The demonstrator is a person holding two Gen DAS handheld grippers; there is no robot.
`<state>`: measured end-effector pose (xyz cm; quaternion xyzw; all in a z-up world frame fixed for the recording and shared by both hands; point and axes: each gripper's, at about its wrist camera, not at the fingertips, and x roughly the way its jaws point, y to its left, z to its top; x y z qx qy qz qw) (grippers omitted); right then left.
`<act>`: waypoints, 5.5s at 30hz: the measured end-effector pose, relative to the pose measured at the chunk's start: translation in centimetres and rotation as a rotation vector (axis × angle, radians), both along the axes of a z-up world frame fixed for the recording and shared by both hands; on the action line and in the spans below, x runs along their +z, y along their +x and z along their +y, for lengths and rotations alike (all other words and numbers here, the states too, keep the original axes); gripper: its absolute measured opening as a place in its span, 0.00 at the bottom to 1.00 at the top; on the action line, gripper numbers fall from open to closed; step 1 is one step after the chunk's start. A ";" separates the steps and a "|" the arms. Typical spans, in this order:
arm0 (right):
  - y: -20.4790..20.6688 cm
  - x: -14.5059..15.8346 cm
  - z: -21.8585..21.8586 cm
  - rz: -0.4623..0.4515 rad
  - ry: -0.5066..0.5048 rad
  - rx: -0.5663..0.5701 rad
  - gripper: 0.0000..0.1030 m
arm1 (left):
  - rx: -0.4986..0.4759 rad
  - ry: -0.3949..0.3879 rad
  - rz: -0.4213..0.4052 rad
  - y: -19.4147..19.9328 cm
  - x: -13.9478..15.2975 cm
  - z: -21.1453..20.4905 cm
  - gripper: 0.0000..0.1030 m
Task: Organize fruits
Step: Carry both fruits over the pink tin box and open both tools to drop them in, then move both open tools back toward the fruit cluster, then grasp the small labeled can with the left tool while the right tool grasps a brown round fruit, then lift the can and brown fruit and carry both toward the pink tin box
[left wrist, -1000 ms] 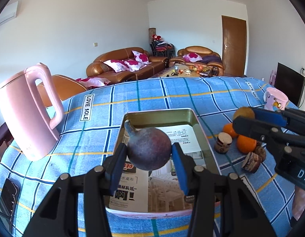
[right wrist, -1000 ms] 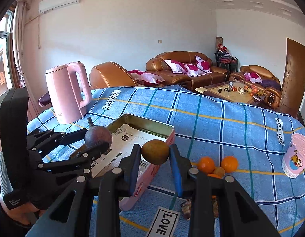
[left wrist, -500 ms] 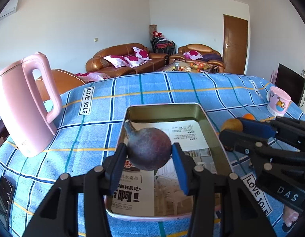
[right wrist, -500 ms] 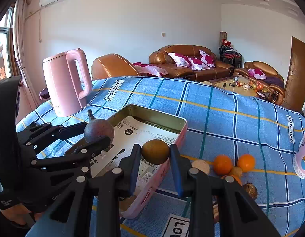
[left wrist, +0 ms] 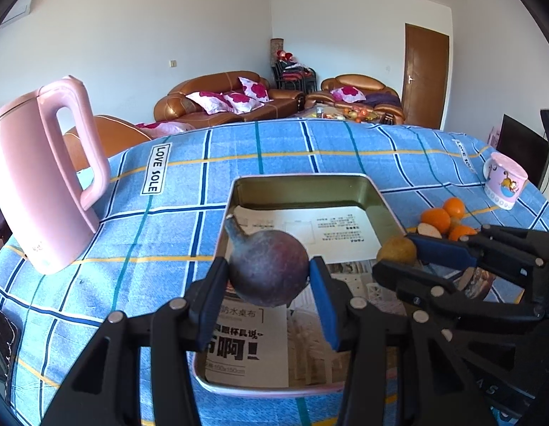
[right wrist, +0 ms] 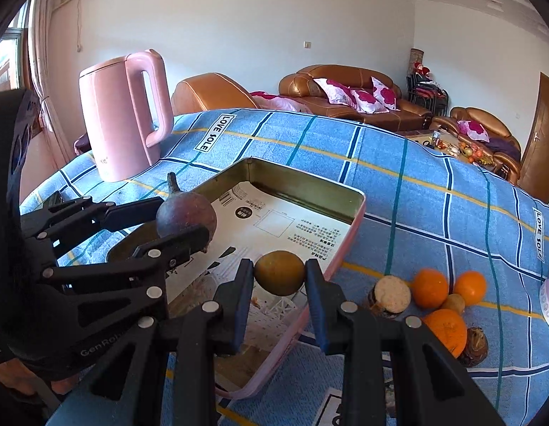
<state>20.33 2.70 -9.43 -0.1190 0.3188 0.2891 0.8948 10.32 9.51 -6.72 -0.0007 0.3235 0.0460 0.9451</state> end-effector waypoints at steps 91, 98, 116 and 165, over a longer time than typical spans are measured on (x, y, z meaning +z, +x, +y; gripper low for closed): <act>-0.5 -1.8 -16.3 0.069 -0.014 -0.289 0.57 | -0.289 -0.068 0.105 1.4 -1.7 -12.4 0.38; 1.6 -3.3 -14.6 0.179 -0.017 -0.237 0.57 | -0.292 -0.075 0.054 0.7 -1.1 -12.1 0.38; 0.2 -1.9 -14.8 0.101 0.036 -0.196 0.44 | -0.265 -0.057 -0.018 -0.2 -0.4 -12.3 0.38; -4.7 1.5 -16.1 -0.199 0.147 -0.191 0.44 | -0.223 0.004 -0.215 -3.5 1.4 -12.7 0.38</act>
